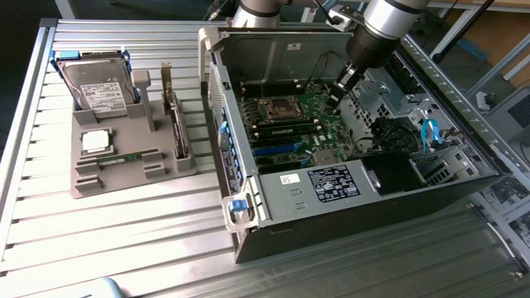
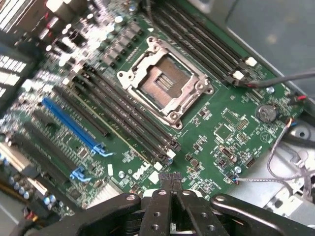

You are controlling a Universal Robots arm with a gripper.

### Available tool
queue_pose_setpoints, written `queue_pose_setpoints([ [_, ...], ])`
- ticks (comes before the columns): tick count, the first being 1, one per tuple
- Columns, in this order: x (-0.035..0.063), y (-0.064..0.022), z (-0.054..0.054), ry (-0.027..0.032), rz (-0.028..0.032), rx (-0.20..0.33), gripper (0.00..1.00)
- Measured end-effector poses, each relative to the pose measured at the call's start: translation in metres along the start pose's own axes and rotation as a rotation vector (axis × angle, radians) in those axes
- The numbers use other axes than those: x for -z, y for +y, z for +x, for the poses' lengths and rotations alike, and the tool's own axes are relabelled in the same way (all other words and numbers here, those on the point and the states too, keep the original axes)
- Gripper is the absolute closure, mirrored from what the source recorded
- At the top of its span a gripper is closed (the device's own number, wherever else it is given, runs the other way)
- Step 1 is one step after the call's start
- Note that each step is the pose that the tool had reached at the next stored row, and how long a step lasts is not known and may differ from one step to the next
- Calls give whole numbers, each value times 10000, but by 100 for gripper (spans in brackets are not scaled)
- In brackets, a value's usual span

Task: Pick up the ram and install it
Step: 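Press down the ram until it locks into place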

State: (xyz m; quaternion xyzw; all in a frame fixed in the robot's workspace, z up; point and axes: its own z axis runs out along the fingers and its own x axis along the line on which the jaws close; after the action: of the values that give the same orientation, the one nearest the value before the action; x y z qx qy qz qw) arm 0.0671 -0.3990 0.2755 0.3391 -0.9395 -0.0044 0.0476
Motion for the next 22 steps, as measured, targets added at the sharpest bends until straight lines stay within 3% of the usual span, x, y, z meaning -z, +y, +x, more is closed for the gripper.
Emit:
queue_pose_setpoints([
  [22,-80,-3,-7,-158,-337,-3881,89],
])
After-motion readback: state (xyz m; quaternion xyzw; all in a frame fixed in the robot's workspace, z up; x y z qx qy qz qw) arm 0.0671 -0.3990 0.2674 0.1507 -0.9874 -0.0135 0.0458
